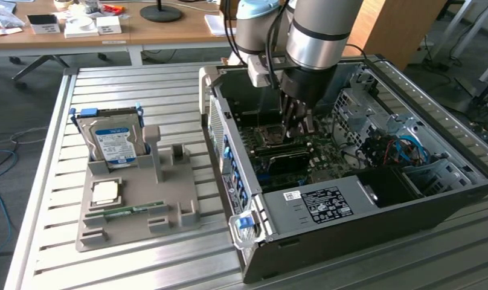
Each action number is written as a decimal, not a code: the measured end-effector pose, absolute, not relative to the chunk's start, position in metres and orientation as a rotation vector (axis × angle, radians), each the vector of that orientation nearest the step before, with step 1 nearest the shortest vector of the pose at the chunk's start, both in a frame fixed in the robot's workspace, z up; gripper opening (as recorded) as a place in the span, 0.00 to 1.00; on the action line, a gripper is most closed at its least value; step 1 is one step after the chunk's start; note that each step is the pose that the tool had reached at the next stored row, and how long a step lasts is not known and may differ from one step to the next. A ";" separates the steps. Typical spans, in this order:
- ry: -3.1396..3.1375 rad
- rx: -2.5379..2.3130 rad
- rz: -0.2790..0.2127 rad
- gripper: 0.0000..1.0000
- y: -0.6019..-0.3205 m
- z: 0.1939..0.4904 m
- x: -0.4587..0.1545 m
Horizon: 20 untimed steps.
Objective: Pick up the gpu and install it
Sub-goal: 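Press down on the gpu until it lock into place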
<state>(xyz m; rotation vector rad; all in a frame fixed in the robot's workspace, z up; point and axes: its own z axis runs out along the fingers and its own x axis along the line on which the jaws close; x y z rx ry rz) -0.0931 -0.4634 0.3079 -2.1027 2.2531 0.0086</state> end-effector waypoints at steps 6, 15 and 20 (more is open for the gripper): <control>2.253 -2.103 0.009 0.11 -0.462 0.302 -0.093; 2.254 -2.102 0.008 0.11 -0.456 0.299 -0.093; 2.256 -2.105 0.003 0.11 -0.456 0.294 -0.093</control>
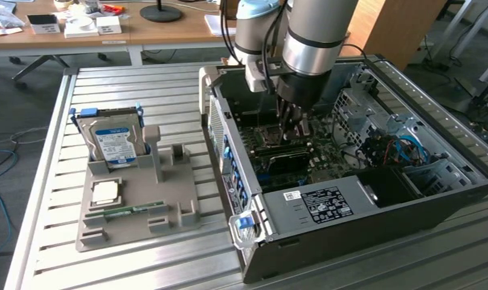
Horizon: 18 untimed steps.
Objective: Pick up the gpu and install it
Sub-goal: 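Press down on the gpu until it lock into place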
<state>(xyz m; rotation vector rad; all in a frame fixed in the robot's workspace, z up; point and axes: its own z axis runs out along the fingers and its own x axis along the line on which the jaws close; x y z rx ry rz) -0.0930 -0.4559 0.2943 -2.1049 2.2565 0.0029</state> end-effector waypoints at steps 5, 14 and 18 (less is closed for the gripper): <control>2.265 -2.113 -0.013 0.11 -0.456 0.292 -0.090; 2.268 -2.117 -0.019 0.11 -0.455 0.288 -0.089; 2.268 -2.117 -0.019 0.11 -0.455 0.284 -0.089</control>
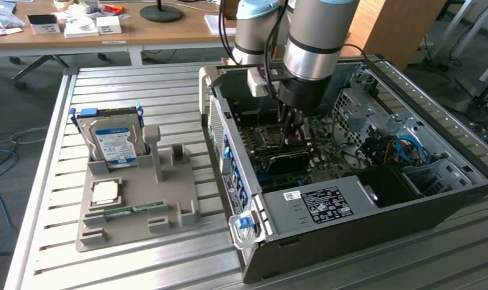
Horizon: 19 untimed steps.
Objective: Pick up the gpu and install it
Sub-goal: 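Press down on the gpu until it lock into place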
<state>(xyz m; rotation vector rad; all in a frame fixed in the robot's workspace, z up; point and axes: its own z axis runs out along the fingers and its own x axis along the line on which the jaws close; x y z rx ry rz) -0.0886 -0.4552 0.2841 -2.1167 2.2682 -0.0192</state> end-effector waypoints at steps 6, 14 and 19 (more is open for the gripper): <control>2.268 -2.116 -0.019 0.11 -0.455 0.283 -0.089; 2.268 -2.117 -0.019 0.11 -0.454 0.275 -0.089; 2.269 -2.116 -0.019 0.11 -0.453 0.273 -0.089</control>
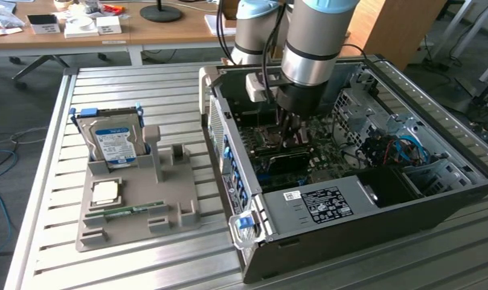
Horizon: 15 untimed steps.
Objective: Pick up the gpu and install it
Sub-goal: 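Press down on the gpu until it lock into place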
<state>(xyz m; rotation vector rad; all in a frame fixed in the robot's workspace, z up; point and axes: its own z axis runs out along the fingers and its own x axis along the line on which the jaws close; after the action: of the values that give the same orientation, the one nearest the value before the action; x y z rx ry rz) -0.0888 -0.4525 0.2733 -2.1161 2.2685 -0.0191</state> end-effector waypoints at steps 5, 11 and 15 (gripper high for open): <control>2.268 -2.116 -0.019 0.11 -0.451 0.269 -0.089; 2.268 -2.116 -0.019 0.11 -0.451 0.267 -0.089; 2.268 -2.116 -0.019 0.11 -0.451 0.265 -0.089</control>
<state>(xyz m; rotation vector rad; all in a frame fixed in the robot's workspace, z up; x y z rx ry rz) -0.0887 -0.4509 0.2649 -2.1164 2.2681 -0.0187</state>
